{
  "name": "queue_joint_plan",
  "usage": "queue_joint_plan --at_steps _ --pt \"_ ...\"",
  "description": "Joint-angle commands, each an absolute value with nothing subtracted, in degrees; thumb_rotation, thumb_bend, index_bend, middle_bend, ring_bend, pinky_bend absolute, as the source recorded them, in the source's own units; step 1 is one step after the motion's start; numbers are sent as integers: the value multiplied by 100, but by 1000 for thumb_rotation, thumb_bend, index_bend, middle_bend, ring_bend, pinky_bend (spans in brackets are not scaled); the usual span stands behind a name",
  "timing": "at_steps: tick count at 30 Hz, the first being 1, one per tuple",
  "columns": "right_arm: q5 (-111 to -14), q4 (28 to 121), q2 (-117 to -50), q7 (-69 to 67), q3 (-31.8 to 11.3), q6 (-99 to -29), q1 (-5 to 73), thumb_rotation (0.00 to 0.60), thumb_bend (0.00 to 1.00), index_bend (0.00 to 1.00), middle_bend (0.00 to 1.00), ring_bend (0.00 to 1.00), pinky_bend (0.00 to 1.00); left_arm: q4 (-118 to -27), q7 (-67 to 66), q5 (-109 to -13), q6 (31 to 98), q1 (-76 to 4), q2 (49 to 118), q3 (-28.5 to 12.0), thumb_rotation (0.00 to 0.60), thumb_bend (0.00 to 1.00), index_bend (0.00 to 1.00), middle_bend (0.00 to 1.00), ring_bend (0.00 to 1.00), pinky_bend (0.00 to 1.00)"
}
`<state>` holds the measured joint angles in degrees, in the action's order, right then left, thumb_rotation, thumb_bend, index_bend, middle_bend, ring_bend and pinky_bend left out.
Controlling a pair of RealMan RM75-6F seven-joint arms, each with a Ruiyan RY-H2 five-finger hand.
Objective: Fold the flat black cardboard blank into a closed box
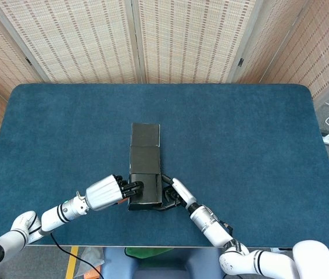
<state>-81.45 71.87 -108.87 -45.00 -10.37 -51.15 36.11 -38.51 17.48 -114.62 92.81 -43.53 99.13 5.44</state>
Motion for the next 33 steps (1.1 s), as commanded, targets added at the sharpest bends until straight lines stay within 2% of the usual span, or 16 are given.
queue_joint_plan --at_steps 1,10,15,23,29,33 --pt "-8169 7049 -10969 -4435 -1015 -5130 3655 600 277 487 626 771 1000 -3682 1723 -11520 9171 -4407 10010 669 600 407 444 430 772 892" --pt "-8288 6385 -11286 -4509 -858 -5140 3737 600 278 488 626 771 1000 -3269 1489 -11597 8692 -4485 10263 1008 600 406 469 468 772 895" --pt "-8368 6168 -11380 -4612 -796 -5218 3756 600 277 488 626 771 1000 -3380 1335 -11507 8474 -4513 10241 1083 600 406 501 508 771 895" --pt "-8374 6019 -11447 -4661 -717 -5256 3731 600 278 488 626 771 1000 -3666 1084 -11386 8126 -4548 10152 1171 600 406 505 516 772 892" --pt "-8360 6022 -11459 -4617 -700 -5295 3713 600 277 488 626 771 1000 -3676 1021 -11328 8193 -4512 10196 1179 600 406 636 678 772 897" --pt "-8313 6056 -11455 -4600 -749 -5324 3704 600 277 488 627 771 1000 -3493 1193 -11300 8398 -4434 10285 1192 600 406 695 745 772 898"
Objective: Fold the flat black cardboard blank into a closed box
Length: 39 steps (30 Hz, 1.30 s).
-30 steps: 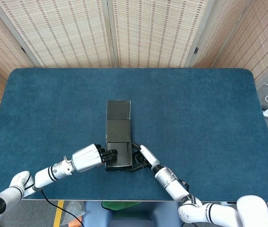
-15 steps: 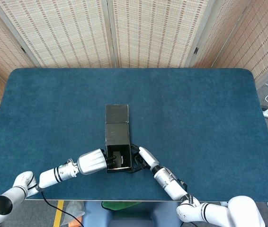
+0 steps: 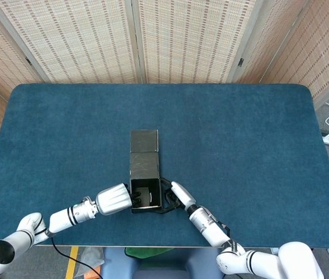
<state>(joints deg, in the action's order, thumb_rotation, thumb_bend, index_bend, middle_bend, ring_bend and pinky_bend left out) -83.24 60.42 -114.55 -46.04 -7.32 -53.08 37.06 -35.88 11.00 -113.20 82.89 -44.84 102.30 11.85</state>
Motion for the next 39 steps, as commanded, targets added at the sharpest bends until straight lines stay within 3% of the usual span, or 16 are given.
queue_joint_plan --at_steps 1,6,9,15,25,28,32,34,36,39 --pt "-8309 6064 -11454 -4592 -761 -5334 3706 600 277 488 627 771 1000 -3453 1222 -11291 8454 -4412 10307 1190 600 405 704 753 772 898" --pt "-8268 6127 -11438 -4549 -831 -5363 3721 600 276 488 627 771 1000 -3357 1321 -11175 8602 -4298 10335 1156 600 406 655 680 779 896" --pt "-8238 6161 -11423 -4502 -867 -5386 3719 600 276 488 627 771 1000 -3461 1317 -11082 8635 -4241 10277 1114 600 405 442 522 778 894" --pt "-8148 6219 -11416 -4384 -953 -5409 3717 600 259 488 620 771 1000 -3833 1109 -10951 8739 -4187 10066 1000 600 405 211 310 757 896" --pt "-7814 5765 -11732 -4071 -1322 -5180 3960 600 232 475 538 770 1000 -4652 877 -10822 8840 -4100 9564 880 600 405 124 217 739 923" --pt "-7740 5519 -11896 -3975 -1428 -5040 4116 600 207 376 460 765 1000 -4851 1035 -10732 8890 -4049 9445 819 600 406 114 207 739 929" --pt "-7778 5249 -12050 -3944 -1426 -4984 4228 600 124 85 236 722 1000 -5263 1656 -10437 8738 -3953 9282 746 600 405 93 184 739 936" --pt "-7807 5164 -12073 -3944 -1371 -4951 4236 600 72 11 132 692 1000 -5558 2106 -10232 8555 -3901 9169 727 600 405 71 165 734 938" --pt "-7820 5148 -12059 -3965 -1324 -4915 4223 600 21 0 44 659 1000 -5824 2460 -10056 8336 -3878 9058 719 600 399 34 140 724 940" --pt "-7902 5209 -11980 -4006 -1206 -4950 4156 600 0 0 0 623 1000 -6291 3034 -9770 7896 -3882 8849 708 600 367 0 99 710 941"
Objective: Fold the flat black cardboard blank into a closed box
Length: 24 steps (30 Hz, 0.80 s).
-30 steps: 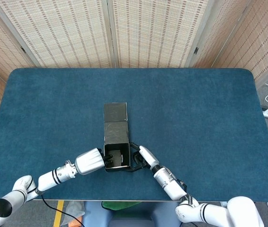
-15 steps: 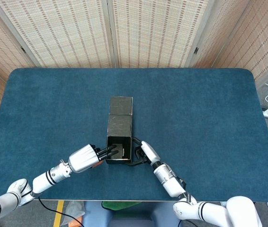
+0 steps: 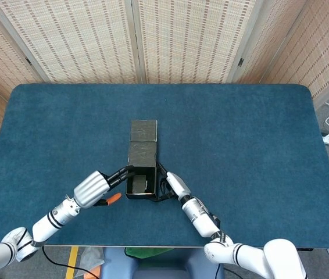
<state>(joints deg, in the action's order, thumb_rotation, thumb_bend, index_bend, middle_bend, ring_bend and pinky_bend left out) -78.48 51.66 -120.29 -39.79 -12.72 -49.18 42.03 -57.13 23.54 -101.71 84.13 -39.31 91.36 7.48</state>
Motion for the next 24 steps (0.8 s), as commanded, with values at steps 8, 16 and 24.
queue_joint_plan --at_steps 8,16,24 --pt "-8108 5652 -11650 -4105 -923 -5107 3952 600 0 0 0 604 1000 -7051 4351 -9195 6820 -3983 8490 671 600 292 0 1 664 940" --pt "-8203 6043 -11370 -4068 -741 -5146 3832 600 0 0 0 604 1000 -6952 4966 -8777 6076 -4000 8604 532 600 246 0 0 629 939" --pt "-8153 6503 -10959 -4012 -738 -5464 3558 600 0 0 0 604 1000 -6566 5579 -8596 5428 -4105 8877 378 600 237 0 0 613 937"
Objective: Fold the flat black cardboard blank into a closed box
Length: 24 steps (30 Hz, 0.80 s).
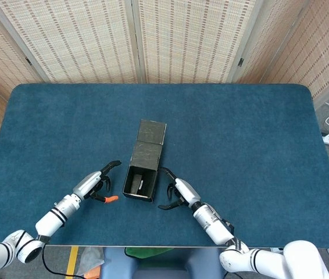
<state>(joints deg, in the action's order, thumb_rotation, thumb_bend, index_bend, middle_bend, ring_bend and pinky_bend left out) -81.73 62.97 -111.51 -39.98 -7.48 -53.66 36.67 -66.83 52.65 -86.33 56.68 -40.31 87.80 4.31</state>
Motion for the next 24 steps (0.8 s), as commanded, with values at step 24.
queue_joint_plan --at_steps 24 --pt "-7670 8179 -9673 -3773 -1427 -5920 3328 600 0 0 67 607 1000 -5076 8833 -9560 5073 -4758 9662 786 600 216 0 0 598 937"
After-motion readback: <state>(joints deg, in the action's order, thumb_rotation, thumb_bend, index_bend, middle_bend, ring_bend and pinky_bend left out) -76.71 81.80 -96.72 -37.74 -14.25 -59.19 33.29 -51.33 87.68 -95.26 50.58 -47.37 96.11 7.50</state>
